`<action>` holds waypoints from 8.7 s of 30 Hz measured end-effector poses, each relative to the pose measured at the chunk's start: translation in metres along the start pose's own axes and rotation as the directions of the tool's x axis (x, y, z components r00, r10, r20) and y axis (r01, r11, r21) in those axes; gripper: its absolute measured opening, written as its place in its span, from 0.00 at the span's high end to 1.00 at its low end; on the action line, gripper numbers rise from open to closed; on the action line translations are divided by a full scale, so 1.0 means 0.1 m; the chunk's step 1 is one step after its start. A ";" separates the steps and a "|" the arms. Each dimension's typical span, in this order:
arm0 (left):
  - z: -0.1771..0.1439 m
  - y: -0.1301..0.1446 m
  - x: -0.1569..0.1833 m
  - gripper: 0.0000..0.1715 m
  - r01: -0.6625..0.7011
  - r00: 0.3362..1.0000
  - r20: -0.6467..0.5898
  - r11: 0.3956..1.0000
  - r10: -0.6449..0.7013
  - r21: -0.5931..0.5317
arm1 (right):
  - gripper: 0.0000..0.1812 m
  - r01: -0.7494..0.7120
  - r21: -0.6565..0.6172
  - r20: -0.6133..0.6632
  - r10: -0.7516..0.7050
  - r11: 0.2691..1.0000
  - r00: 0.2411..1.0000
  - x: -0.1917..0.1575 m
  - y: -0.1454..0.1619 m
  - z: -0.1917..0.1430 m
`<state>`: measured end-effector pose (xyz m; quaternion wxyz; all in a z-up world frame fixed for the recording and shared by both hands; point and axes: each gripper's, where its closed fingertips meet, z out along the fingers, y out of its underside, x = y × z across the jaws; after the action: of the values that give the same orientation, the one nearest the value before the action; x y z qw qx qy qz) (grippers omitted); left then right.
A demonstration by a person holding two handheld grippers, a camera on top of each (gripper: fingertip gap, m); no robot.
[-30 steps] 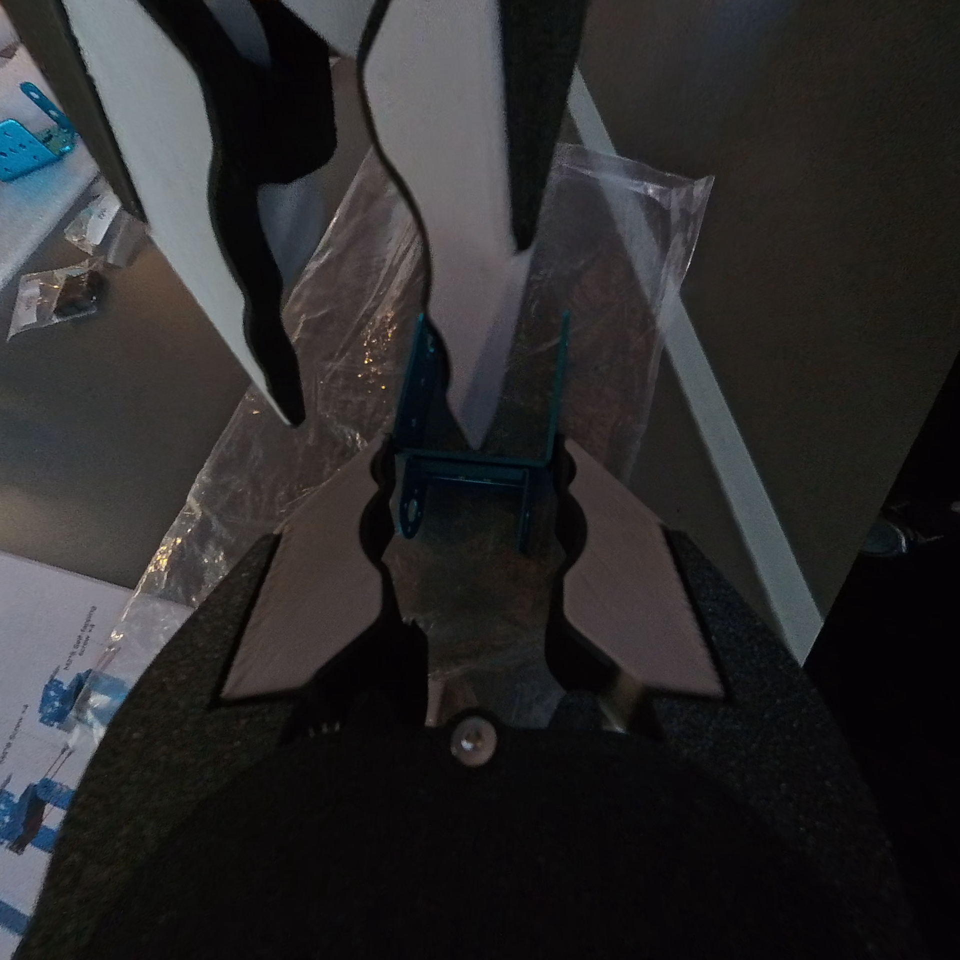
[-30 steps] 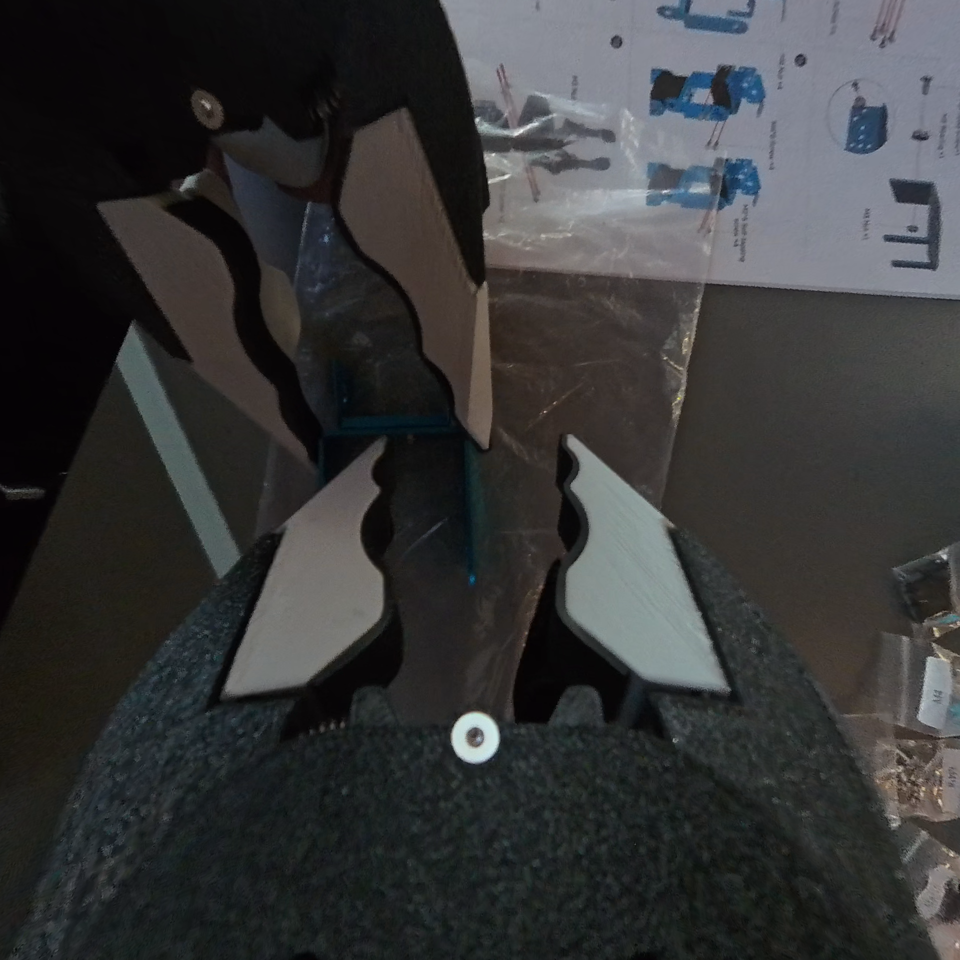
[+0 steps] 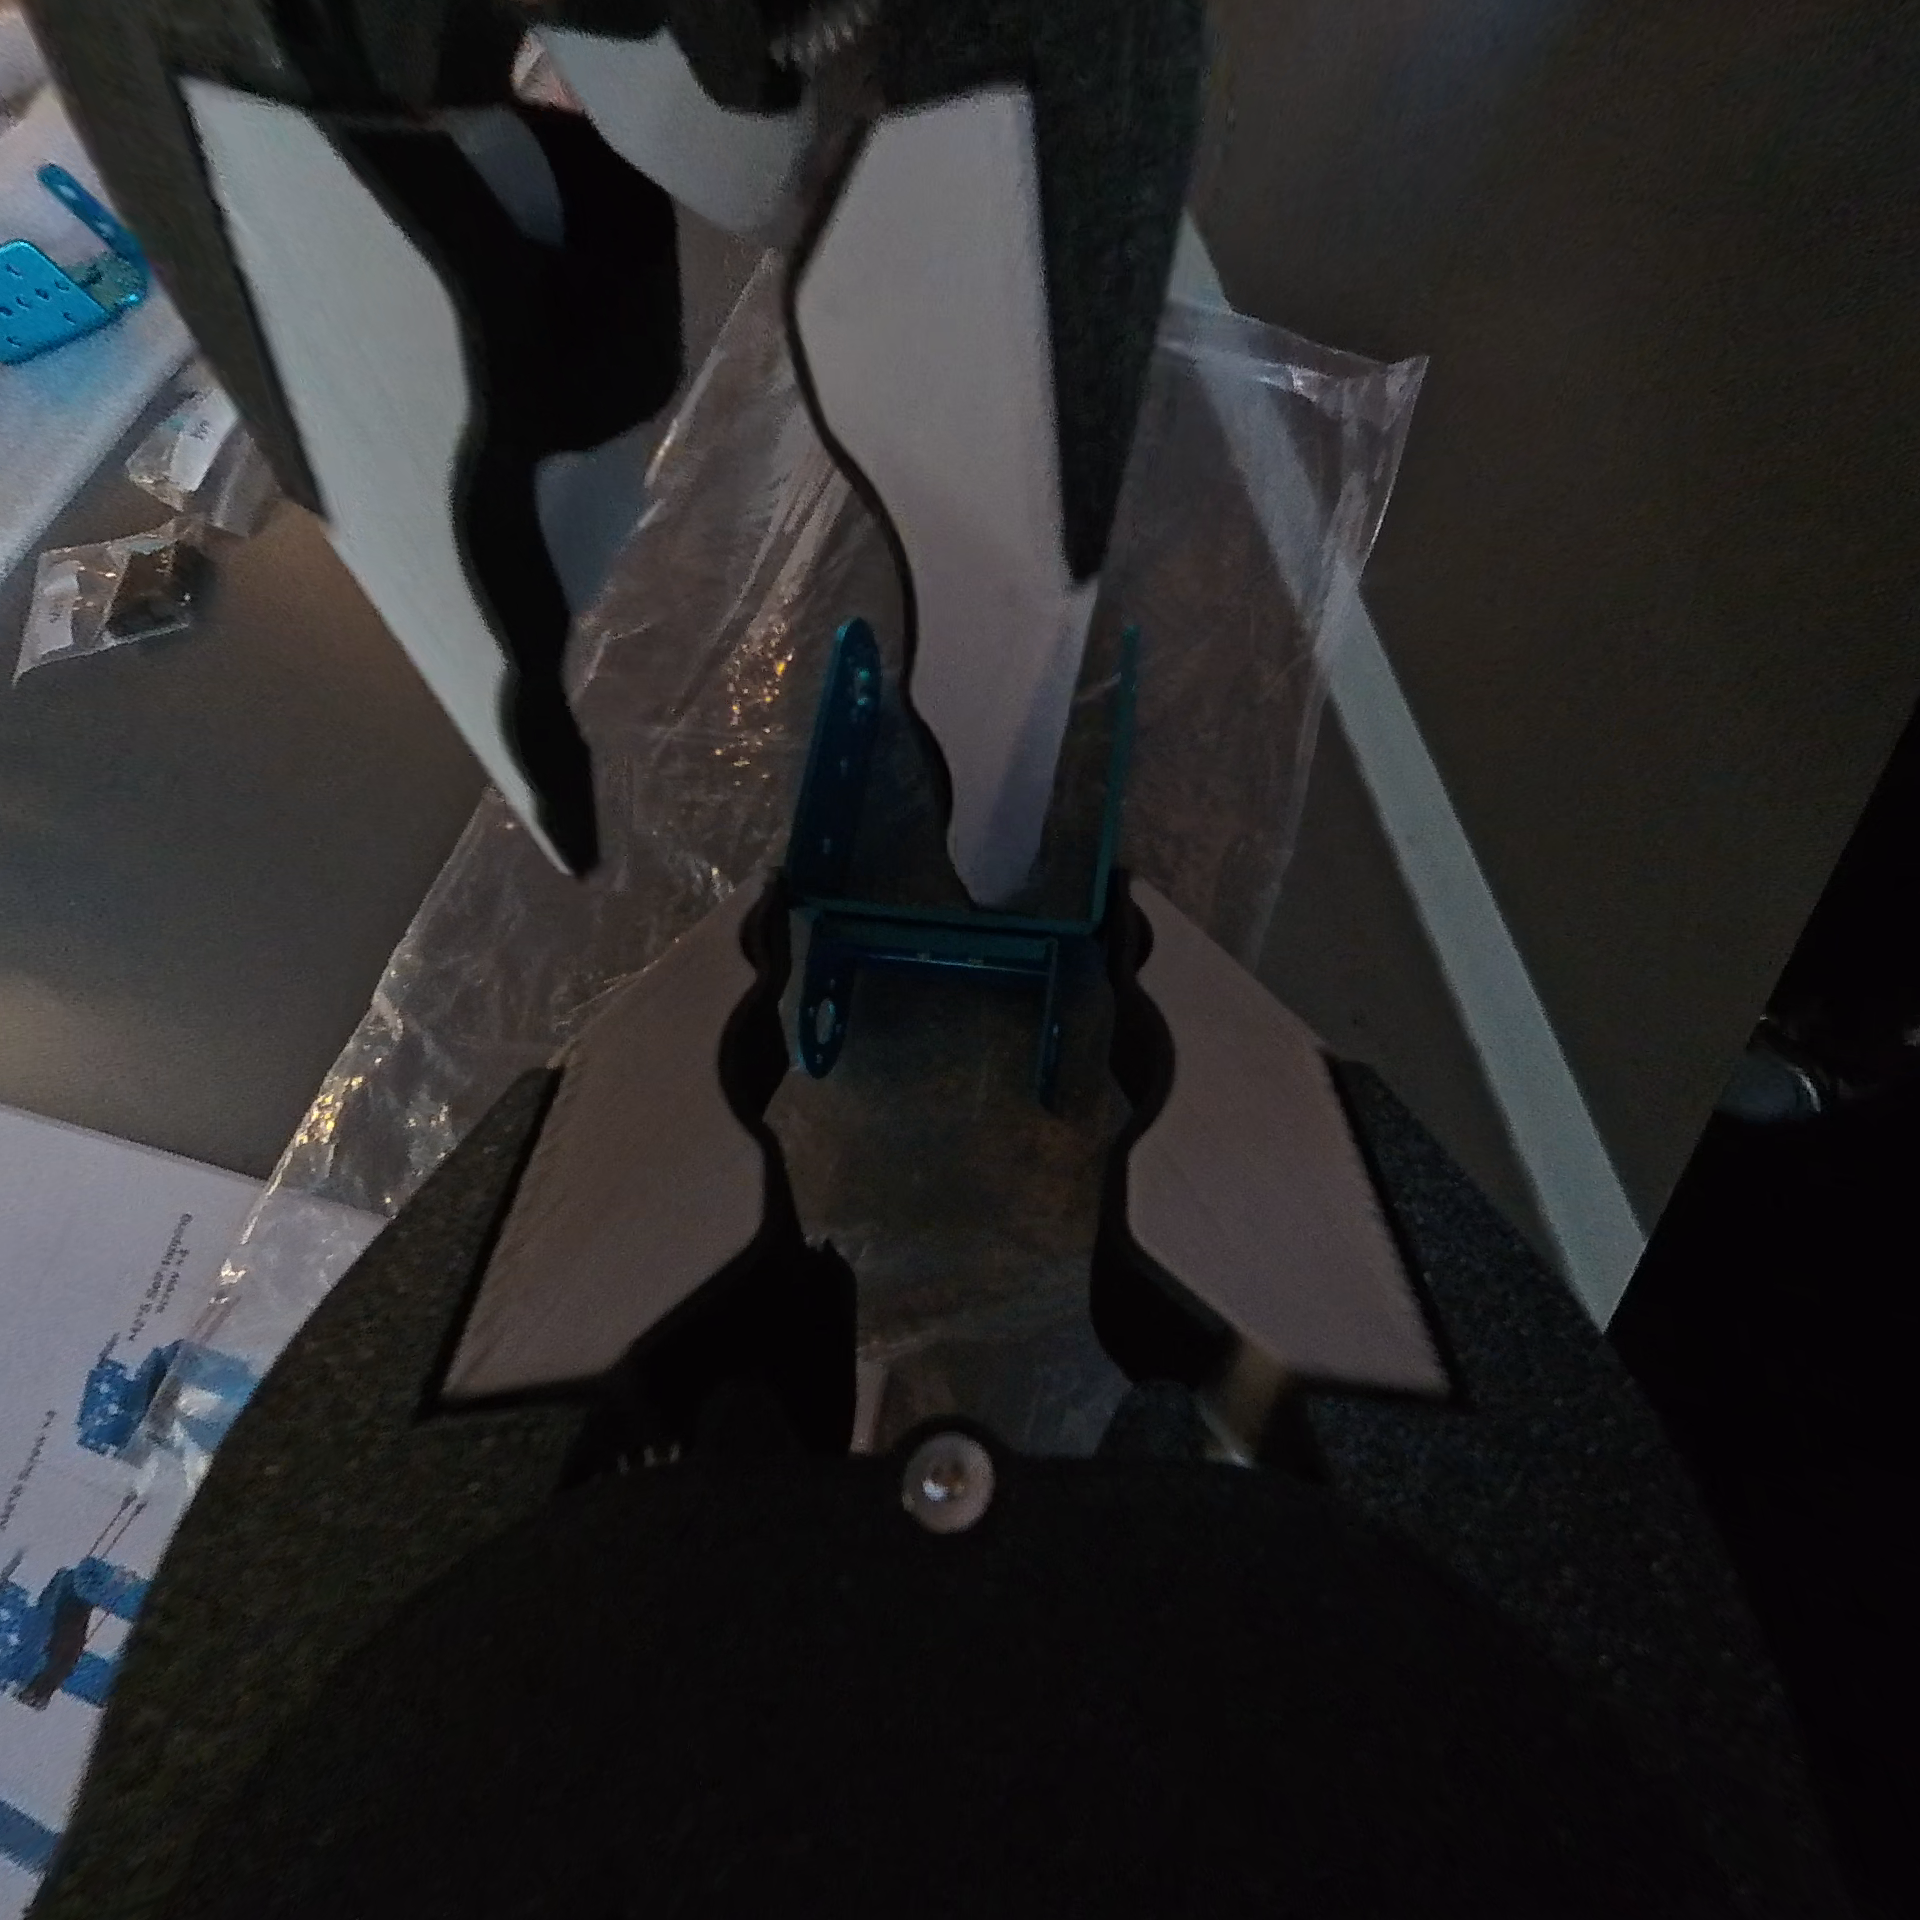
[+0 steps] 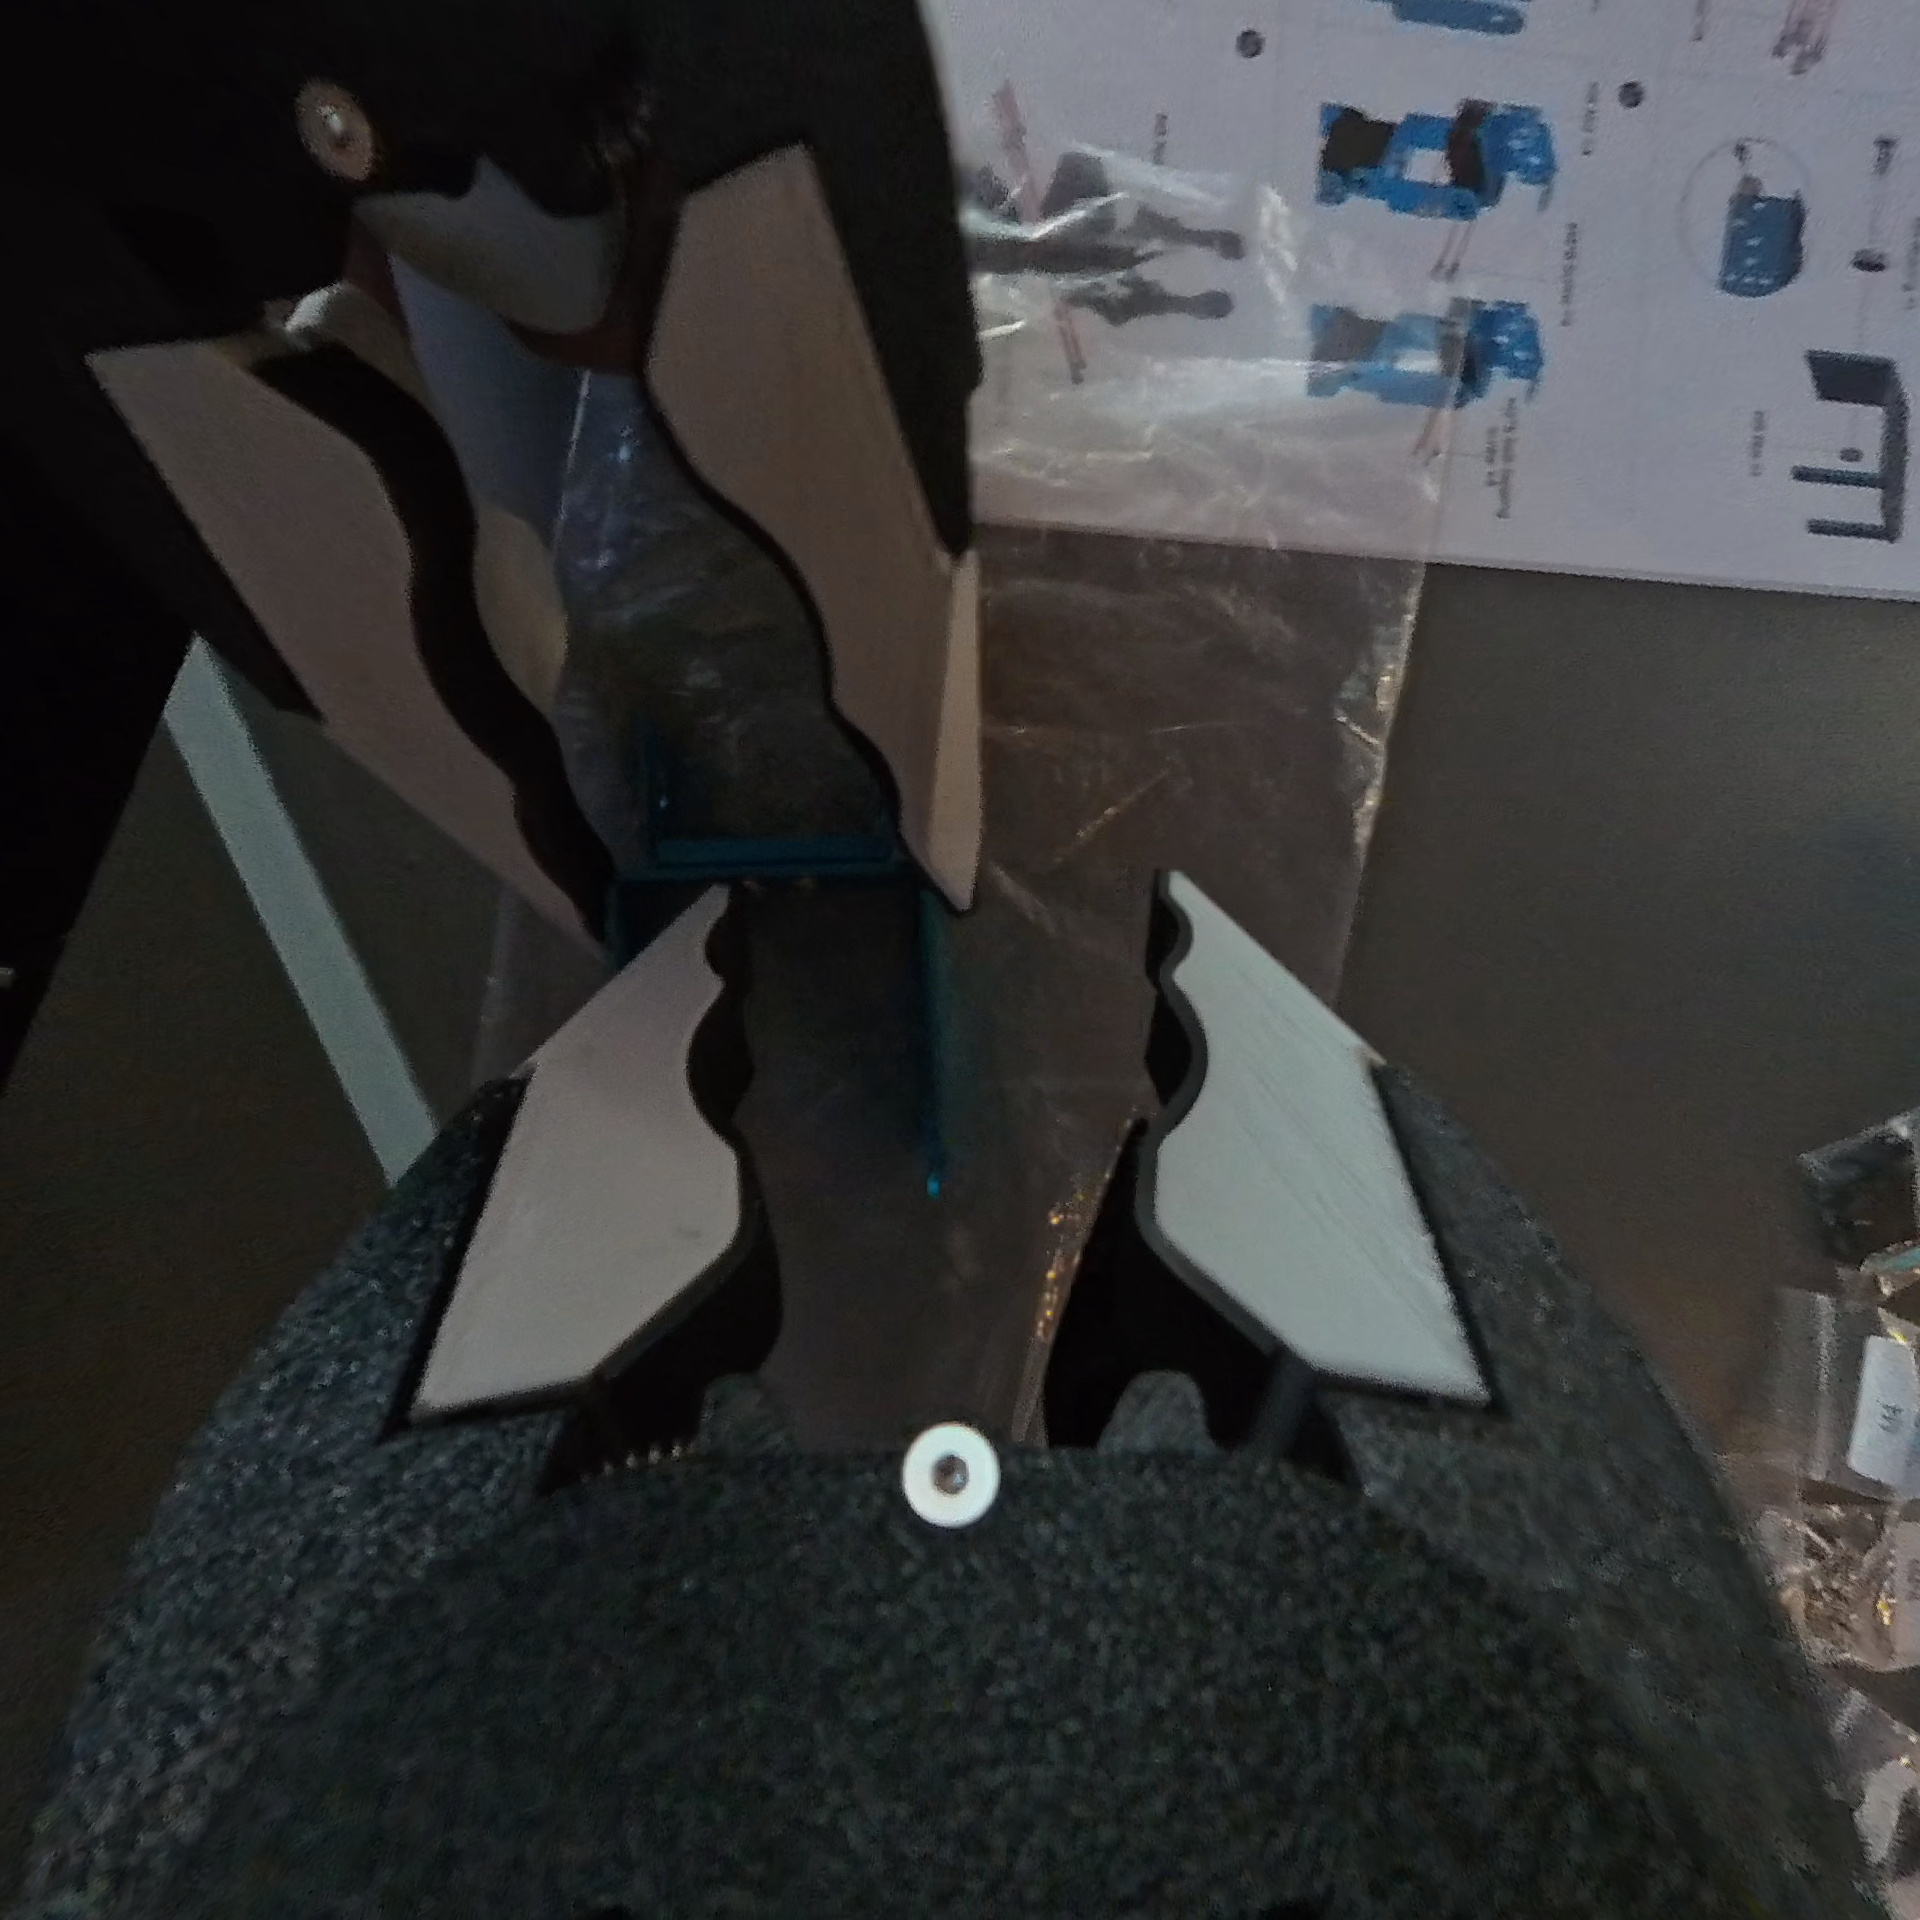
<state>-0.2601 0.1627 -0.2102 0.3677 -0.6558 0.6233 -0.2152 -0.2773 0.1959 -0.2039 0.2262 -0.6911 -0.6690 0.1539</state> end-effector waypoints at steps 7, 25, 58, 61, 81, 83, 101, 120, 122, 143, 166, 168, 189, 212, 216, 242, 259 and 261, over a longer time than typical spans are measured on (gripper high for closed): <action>0.00 0.00 0.00 0.64 0.000 1.000 0.000 1.000 0.000 0.000 | 0.60 0.015 0.002 0.020 -0.015 1.000 1.000 -0.05 -0.01 -0.02; 0.00 0.00 0.00 0.64 -0.002 1.000 0.001 1.000 0.002 0.000 | 0.59 0.001 0.019 0.025 -0.002 1.000 1.000 -0.02 -0.03 -0.08; 0.00 0.00 0.00 0.64 -0.002 1.000 -0.001 1.000 0.002 0.000 | 0.59 0.007 0.013 0.008 -0.008 1.000 1.000 -0.02 -0.02 -0.04; 0.00 0.00 0.00 0.64 -0.001 1.000 -0.001 1.000 0.001 0.000 | 0.60 0.006 0.007 0.021 -0.007 1.000 1.000 -0.04 -0.01 -0.02; 0.00 0.00 0.00 0.64 -0.003 1.000 -0.001 1.000 0.003 0.000 | 0.60 -0.039 0.034 0.067 0.037 0.999 0.997 -0.02 -0.02 -0.10; 0.00 0.00 0.00 0.64 -0.003 1.000 -0.002 1.000 0.003 0.000 | 0.58 -0.002 -0.005 0.053 0.002 1.000 0.999 -0.07 0.02 -0.02; 0.01 0.00 0.00 0.64 -0.004 1.000 -0.002 1.000 0.004 0.000 | 0.57 -0.036 0.013 0.038 0.035 0.999 0.999 0.00 0.01 0.00; 0.00 0.00 0.00 0.64 -0.004 1.000 -0.003 1.000 0.004 0.000 | 0.57 -0.005 -0.010 0.015 0.005 1.000 1.000 -0.01 0.03 0.03; 0.00 0.00 0.00 0.64 -0.002 1.000 -0.002 1.000 0.002 0.000 | 0.56 -0.028 0.002 0.011 0.028 1.000 1.000 0.03 0.01 -0.02; 0.00 0.00 0.01 0.64 -0.004 1.000 -0.007 1.000 0.004 0.001 | 0.71 -0.058 0.116 -0.120 0.072 0.992 0.990 0.00 0.04 -0.19; -0.01 -0.01 0.05 0.64 -0.012 1.000 -0.028 1.000 0.012 0.004 | 0.67 -0.006 -0.044 -0.072 0.003 0.999 0.997 -0.17 -0.01 -0.13; -0.01 -0.01 0.05 0.64 -0.012 1.000 -0.028 1.000 0.012 0.004 | 0.67 0.022 -0.056 -0.095 -0.028 0.998 0.995 -0.17 -0.03 -0.09; 0.00 -0.01 0.05 0.64 -0.015 1.000 -0.026 1.000 0.015 0.004 | 0.60 -0.031 -0.026 -0.070 0.029 0.999 0.997 -0.09 -0.01 -0.13; 0.00 0.00 0.04 0.64 -0.016 1.000 -0.025 1.000 0.016 0.004 | 0.58 -0.016 -0.004 -0.126 0.015 1.000 0.992 0.01 -0.03 -0.17; 0.00 0.00 0.04 0.64 -0.016 1.000 -0.025 1.000 0.016 0.004 | 0.53 0.022 -0.021 -0.106 -0.024 1.000 0.994 -0.05 0.02 -0.07; -0.01 -0.01 0.04 0.64 -0.016 0.999 -0.028 1.000 0.016 0.005 | 0.67 -0.003 0.113 -0.046 0.009 0.994 0.999 -0.15 0.09 -0.06; -0.01 -0.01 0.06 0.64 -0.019 0.999 -0.027 1.000 0.019 0.005 | 0.77 -0.191 0.221 0.059 0.182 0.956 0.982 -0.23 0.03 -0.01; -0.01 -0.01 0.06 0.64 -0.019 0.999 -0.028 1.000 0.020 0.005 | 0.77 -0.211 0.208 0.074 0.200 0.955 0.977 -0.23 0.04 -0.01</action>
<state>-0.2597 0.1563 -0.2099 0.3624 -0.6458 0.6342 -0.2222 -0.2749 0.1732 -0.2072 0.2647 -0.7241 -0.5789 0.2656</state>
